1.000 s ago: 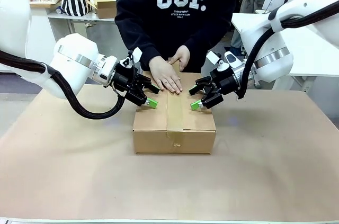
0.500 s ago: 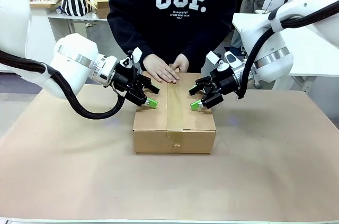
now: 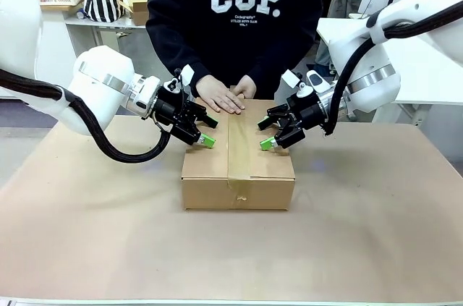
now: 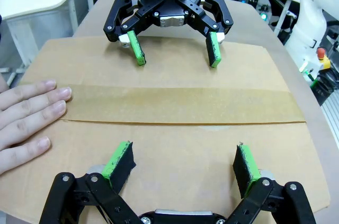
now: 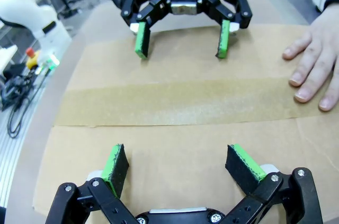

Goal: Pack the gift set into the box.
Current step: Press and hold the closed box until the human finishes sealing it.

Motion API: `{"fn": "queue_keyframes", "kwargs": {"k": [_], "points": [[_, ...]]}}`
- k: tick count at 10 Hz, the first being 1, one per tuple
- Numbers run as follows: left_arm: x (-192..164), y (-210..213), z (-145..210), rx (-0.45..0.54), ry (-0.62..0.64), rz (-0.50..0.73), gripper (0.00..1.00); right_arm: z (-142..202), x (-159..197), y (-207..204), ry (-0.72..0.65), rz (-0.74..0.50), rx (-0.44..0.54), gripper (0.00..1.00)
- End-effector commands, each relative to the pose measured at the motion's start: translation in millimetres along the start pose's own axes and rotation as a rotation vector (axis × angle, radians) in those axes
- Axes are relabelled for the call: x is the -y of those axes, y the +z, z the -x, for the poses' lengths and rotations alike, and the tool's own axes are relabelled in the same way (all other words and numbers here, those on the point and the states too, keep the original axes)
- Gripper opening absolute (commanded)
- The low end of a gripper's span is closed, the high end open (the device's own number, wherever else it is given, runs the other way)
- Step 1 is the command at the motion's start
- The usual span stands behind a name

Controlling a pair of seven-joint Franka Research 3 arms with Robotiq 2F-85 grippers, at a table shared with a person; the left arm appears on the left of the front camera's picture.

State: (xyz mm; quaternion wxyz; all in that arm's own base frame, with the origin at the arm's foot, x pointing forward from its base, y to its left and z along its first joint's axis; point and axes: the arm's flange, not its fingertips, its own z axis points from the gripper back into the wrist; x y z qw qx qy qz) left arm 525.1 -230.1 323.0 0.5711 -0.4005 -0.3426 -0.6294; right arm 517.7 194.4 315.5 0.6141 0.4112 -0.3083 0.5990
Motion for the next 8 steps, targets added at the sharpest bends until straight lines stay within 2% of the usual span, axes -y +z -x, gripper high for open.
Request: {"fn": "queue_keyframes", "kwargs": {"k": [1, 8], "points": [[1.3, -2.2, 3.6, -0.002, -0.012, 0.001, 1.0, 4.1, -0.6, -0.5, -0.005, 0.006, -0.007, 1.0], [1.3, -2.2, 3.6, -0.002, -0.012, 0.001, 1.0, 4.1, -0.6, -0.5, -0.005, 0.006, -0.007, 1.0]]}}
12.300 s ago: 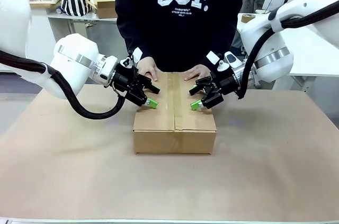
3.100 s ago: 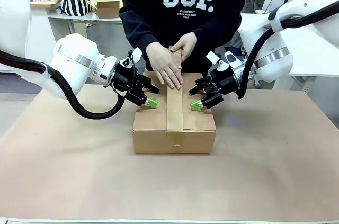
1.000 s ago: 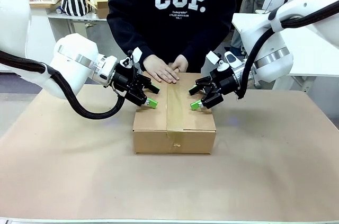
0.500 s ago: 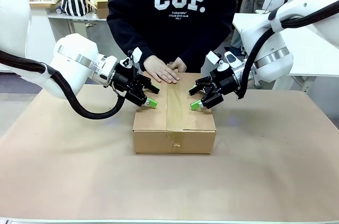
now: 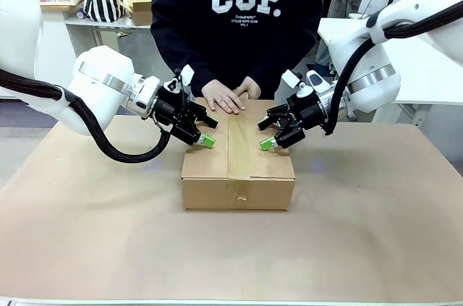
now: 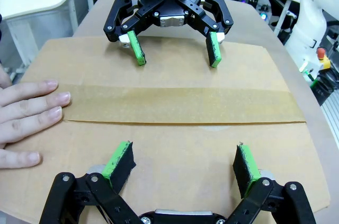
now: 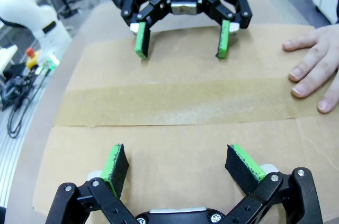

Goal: Pack the gift set into the box.
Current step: Press and hold the closed box until the human finishes sealing it.

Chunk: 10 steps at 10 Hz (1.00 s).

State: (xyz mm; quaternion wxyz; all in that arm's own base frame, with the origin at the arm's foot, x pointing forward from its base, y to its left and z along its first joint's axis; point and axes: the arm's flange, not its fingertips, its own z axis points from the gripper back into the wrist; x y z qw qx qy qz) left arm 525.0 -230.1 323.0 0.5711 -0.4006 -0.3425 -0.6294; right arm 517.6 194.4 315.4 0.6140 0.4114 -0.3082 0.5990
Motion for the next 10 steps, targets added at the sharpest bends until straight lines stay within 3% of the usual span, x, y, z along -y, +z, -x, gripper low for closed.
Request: {"fn": "queue_keyframes", "kwargs": {"k": [1, 10], "points": [[1.2, -2.2, 3.5, -0.002, -0.012, 0.001, 1.0, 4.0, -0.5, -0.5, -0.005, 0.007, -0.007, 1.0], [1.2, -2.2, 3.5, -0.002, -0.012, 0.001, 1.0, 4.0, -0.5, -0.5, -0.005, 0.007, -0.007, 1.0]]}}
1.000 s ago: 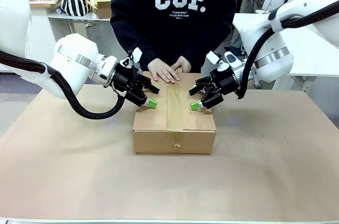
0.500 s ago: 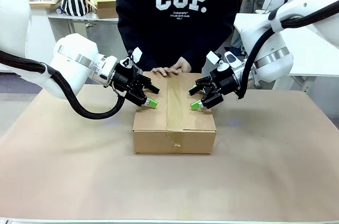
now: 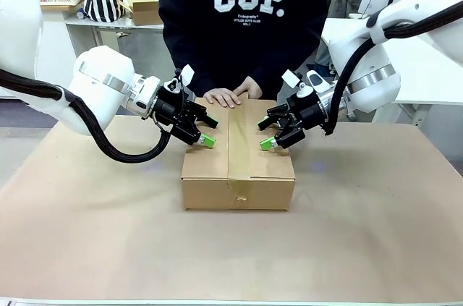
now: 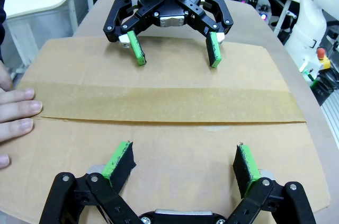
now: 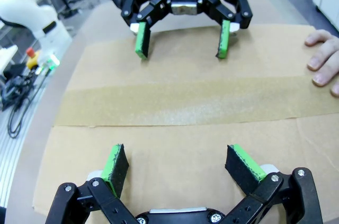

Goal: Pack the gift set into the box.
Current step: Press and hold the closed box until the human finishes sealing it.

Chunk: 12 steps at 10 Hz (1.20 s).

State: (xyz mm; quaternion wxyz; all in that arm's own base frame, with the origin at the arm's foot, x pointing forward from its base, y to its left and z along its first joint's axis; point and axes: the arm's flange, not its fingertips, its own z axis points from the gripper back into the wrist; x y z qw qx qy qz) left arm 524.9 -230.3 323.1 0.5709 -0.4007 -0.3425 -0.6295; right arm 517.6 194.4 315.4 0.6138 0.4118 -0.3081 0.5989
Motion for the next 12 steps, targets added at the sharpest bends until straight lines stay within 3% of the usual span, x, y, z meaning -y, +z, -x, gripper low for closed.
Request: {"fn": "queue_keyframes", "kwargs": {"k": [1, 12], "points": [[1.2, -2.0, 3.7, -0.002, -0.012, 0.0, 1.0, 4.0, -0.4, -0.5, -0.005, 0.007, -0.007, 1.0], [1.2, -2.0, 3.7, -0.002, -0.012, 0.0, 1.0, 4.0, -0.4, -0.5, -0.005, 0.007, -0.007, 1.0]]}}
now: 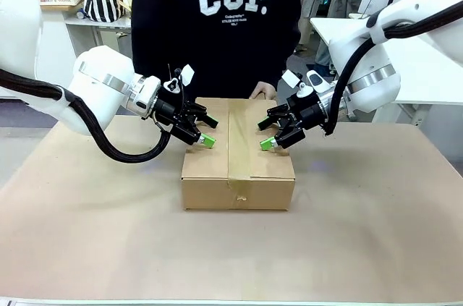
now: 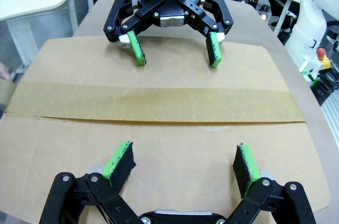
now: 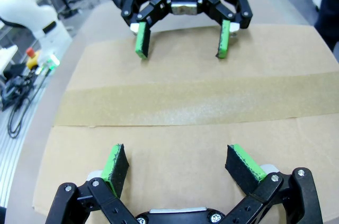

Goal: Pack the gift set into the box.
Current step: Press and hold the closed box until the human finishes sealing it.

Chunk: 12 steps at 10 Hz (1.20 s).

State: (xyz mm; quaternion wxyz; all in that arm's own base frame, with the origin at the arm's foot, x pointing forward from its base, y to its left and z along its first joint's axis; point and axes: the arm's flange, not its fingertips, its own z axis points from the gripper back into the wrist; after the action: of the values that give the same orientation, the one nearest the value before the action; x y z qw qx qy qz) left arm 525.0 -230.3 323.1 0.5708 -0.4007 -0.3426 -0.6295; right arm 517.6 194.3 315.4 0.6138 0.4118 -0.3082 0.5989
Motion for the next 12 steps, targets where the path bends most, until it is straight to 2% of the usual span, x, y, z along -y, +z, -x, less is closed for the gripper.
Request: {"fn": "queue_keyframes", "kwargs": {"k": [1, 8, 9, 10, 11, 12], "points": [[1.3, -2.1, 3.8, -0.002, -0.011, 0.001, 1.0, 4.0, -0.4, -0.5, -0.004, 0.007, -0.008, 1.0], [0.0, 0.0, 0.0, 0.0, 0.0, 0.0, 1.0, 0.0, 0.0, 0.0, 0.0, 0.0, 0.0, 1.0], [4.0, 17.3, -17.5, 0.051, 0.162, 0.068, 1.0, -18.5, -15.6, 16.7, -0.115, -0.058, 0.047, 1.0], [16.3, 36.0, -38.2, 0.131, 0.275, 0.1, 1.0, -33.8, -37.5, 37.0, -0.232, -0.061, 0.058, 1.0], [33.2, 53.5, -57.8, 0.19, 0.342, 0.182, 1.0, -46.2, -62.0, 60.3, -0.354, -0.112, 0.102, 1.0], [49.2, 69.6, -73.7, 0.255, 0.415, 0.273, 1.0, -58.8, -83.3, 84.6, -0.394, -0.183, 0.171, 1.0]]}}
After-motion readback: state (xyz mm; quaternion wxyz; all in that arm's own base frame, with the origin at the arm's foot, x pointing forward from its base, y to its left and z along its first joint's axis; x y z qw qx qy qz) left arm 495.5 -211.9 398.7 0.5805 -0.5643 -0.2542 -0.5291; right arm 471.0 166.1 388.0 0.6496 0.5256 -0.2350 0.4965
